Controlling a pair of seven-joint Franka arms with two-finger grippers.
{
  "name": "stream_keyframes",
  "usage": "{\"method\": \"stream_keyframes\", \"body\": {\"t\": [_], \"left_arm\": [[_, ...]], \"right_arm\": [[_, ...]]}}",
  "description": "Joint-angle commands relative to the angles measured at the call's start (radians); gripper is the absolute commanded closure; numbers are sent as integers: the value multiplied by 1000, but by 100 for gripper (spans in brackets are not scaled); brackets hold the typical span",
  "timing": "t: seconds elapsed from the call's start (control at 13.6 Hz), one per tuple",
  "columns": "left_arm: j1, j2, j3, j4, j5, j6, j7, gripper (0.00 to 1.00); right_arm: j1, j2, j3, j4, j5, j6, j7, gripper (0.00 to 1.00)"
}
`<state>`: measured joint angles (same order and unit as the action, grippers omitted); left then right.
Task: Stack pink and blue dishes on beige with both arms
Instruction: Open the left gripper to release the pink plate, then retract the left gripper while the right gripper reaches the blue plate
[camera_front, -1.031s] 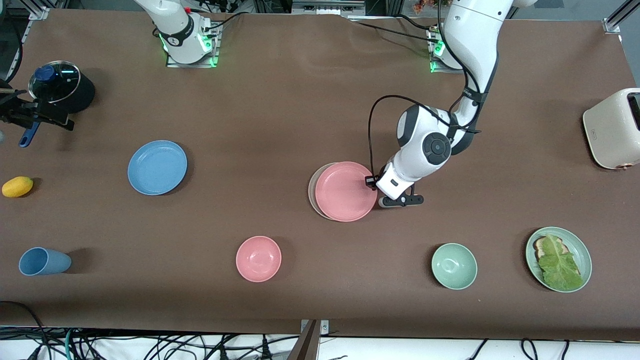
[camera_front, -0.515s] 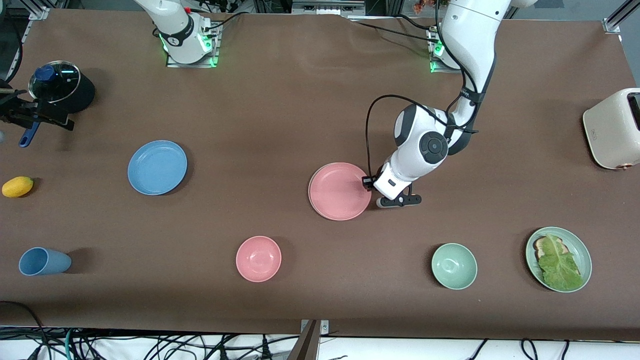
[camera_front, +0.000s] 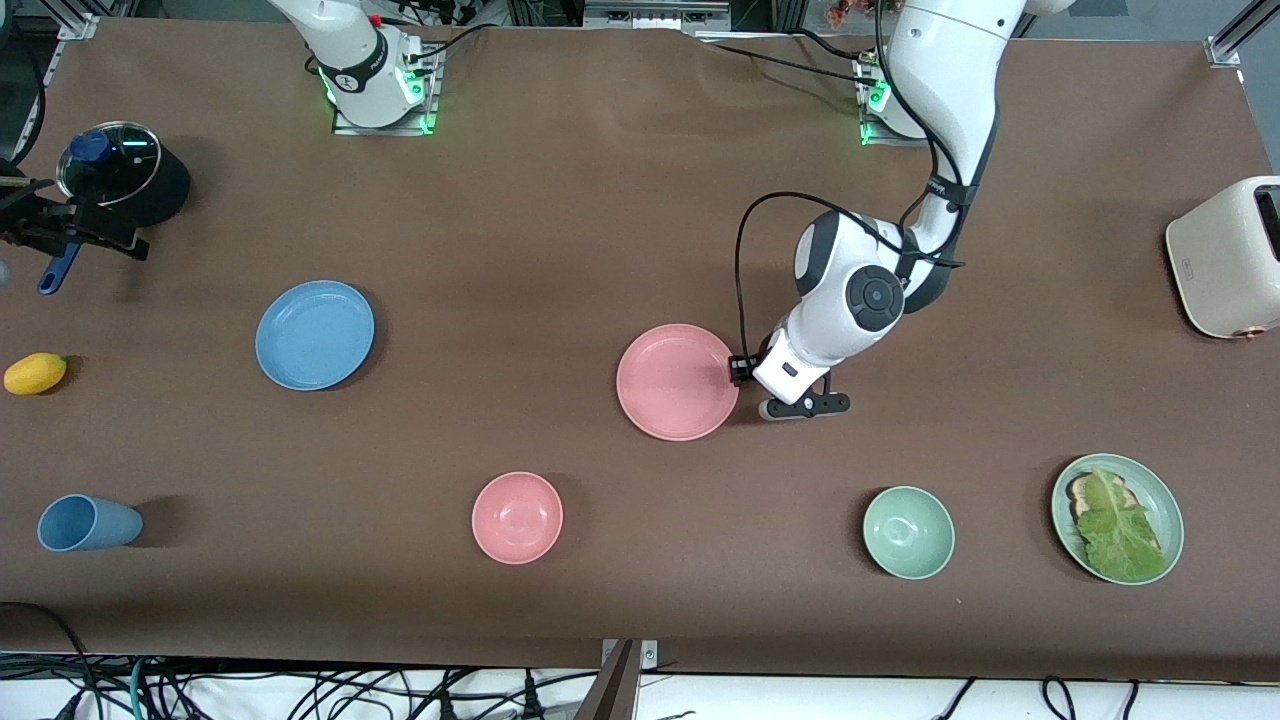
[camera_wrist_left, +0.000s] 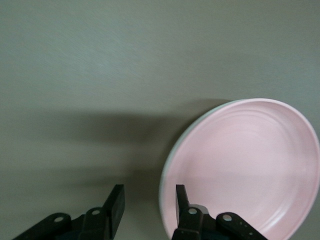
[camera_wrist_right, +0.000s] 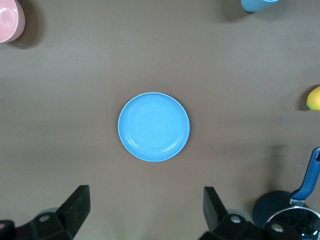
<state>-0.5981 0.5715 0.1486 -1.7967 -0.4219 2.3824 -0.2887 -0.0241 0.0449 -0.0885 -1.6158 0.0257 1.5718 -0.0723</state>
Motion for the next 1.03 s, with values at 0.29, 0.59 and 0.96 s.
{"method": "stream_keyframes", "body": {"t": [0.29, 0.59, 0.96], "left_arm": [[113, -105, 16, 5, 213, -153, 116, 51], [224, -145, 17, 5, 215, -229, 293, 51], [362, -174, 22, 6, 215, -275, 534, 51]], "right_arm": [[-20, 41, -20, -15, 16, -9, -6, 0], [-26, 110, -59, -73, 28, 48, -23, 0], [-27, 159, -138, -373, 149, 414, -215, 0]]}}
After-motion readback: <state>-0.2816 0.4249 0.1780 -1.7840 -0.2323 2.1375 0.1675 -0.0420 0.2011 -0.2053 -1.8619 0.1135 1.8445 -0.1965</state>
